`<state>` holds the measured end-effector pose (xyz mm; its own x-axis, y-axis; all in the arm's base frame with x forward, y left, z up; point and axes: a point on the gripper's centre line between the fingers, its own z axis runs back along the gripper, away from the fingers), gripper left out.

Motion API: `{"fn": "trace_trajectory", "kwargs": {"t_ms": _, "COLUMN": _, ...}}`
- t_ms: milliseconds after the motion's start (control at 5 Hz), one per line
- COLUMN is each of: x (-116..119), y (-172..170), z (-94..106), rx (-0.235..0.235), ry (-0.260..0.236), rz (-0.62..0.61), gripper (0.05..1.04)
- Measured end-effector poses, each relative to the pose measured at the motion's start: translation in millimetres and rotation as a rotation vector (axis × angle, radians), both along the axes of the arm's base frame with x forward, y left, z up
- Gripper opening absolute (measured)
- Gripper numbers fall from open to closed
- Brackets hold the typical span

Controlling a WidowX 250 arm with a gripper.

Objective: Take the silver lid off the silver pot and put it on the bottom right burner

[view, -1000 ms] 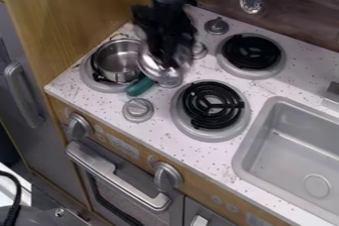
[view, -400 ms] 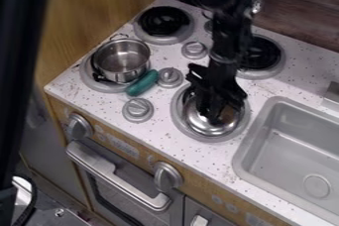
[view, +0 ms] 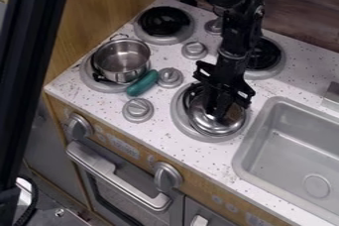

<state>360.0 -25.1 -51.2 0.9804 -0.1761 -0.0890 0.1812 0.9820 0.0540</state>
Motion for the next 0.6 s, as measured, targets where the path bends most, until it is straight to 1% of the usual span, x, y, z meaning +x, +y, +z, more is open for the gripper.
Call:
{"fn": "trace_trajectory", "kwargs": {"t_ms": 200, "x": 14, "y": 5, "z": 4.6, "rx": -0.013, "ry": -0.033, "rz": 0.026, "gripper": 0.269}}
{"fn": "trace_trajectory", "kwargs": {"t_ms": 400, "x": 27, "y": 18, "z": 4.8, "rx": -0.022, "ry": -0.057, "rz": 0.054, "gripper": 0.269}}
{"fn": "trace_trajectory", "kwargs": {"t_ms": 600, "x": 28, "y": 38, "z": 6.0, "rx": -0.023, "ry": -0.05, "rz": 0.104, "gripper": 0.269}}
